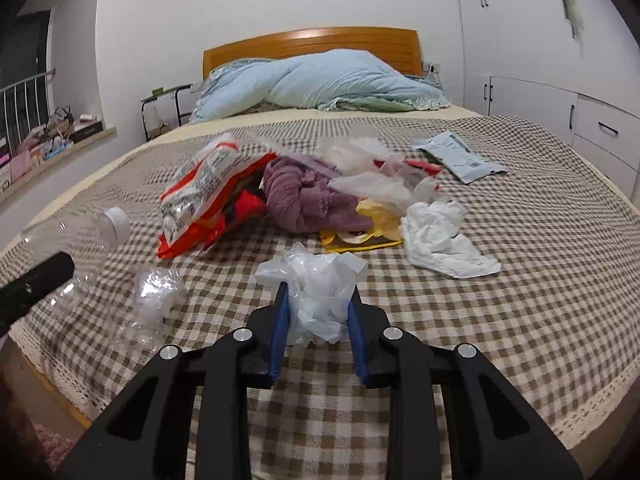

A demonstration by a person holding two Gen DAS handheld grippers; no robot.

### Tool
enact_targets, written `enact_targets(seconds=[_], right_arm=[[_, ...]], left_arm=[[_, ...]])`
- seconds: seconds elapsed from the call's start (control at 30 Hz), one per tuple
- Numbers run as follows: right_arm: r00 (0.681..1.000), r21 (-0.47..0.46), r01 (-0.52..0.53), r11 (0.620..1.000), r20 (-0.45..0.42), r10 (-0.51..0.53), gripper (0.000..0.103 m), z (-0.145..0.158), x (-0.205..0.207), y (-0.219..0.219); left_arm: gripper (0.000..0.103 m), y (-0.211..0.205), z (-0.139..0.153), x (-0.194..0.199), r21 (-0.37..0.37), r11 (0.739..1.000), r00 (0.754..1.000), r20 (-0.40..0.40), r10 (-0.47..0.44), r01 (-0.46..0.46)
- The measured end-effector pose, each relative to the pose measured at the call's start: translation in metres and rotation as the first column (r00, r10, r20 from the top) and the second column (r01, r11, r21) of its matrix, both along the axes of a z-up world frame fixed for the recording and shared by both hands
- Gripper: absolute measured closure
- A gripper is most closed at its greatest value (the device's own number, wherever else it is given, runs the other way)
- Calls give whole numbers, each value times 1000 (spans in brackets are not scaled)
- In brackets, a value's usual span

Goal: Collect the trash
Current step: 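Grasp the clear plastic cup with the left tool while the right tool grasps the white plastic wrapper, then carry the clear cup with the left tool while the right tool carries the wrapper down to the bin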

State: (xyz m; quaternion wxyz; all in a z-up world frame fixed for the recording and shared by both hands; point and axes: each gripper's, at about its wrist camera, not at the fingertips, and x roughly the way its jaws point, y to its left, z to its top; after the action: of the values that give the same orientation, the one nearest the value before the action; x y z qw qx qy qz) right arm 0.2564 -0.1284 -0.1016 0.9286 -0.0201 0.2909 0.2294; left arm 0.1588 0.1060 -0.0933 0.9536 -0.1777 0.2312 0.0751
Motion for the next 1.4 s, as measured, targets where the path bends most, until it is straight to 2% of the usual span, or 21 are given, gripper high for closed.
enact_targets(seconds=[0.27, 0.57, 1.07, 1.4], right_arm=[[1000, 39, 8, 999, 26, -9, 77, 18, -11, -22], [999, 49, 12, 999, 34, -14, 77, 26, -28, -40], [991, -17, -7, 1000, 134, 9, 77, 34, -66, -54], [993, -19, -13, 1000, 115, 15, 77, 26, -81, -67]], left_arm=[[44, -2, 4, -10, -12, 1000, 999, 27, -22, 23], [44, -20, 13, -28, 49, 996, 994, 72, -78, 75], [44, -29, 17, -46, 84, 991, 986, 123, -113, 103], [44, -43, 17, -57, 129, 982, 976, 149, -158, 140]])
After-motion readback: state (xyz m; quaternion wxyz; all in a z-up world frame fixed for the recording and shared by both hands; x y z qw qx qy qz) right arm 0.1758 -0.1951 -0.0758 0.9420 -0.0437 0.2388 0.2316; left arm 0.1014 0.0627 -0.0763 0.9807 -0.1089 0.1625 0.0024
